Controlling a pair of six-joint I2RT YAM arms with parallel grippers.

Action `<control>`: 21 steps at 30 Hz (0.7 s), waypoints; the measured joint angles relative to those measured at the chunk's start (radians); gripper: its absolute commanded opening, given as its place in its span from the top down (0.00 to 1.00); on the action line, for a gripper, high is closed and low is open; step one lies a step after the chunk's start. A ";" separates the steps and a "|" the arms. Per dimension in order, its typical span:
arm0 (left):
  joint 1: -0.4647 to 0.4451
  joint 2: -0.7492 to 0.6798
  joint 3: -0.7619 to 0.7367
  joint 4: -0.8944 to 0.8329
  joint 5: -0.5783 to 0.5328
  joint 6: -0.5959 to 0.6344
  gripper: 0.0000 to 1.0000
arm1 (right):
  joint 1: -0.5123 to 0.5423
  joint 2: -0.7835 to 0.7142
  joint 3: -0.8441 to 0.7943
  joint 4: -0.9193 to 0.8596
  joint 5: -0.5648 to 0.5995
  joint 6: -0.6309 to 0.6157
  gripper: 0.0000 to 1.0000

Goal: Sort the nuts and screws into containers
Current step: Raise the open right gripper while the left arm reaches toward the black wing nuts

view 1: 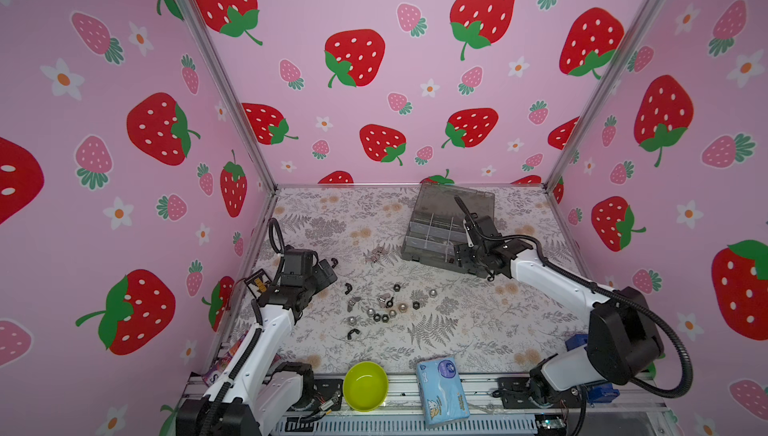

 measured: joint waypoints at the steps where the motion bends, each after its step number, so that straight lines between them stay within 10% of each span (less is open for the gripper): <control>1: -0.001 0.026 0.014 -0.001 0.002 0.006 0.01 | 0.000 -0.011 -0.009 0.004 0.005 0.005 0.00; 21: -0.115 0.482 0.274 -0.021 -0.040 0.074 0.21 | 0.000 -0.202 -0.163 0.036 0.099 0.129 0.00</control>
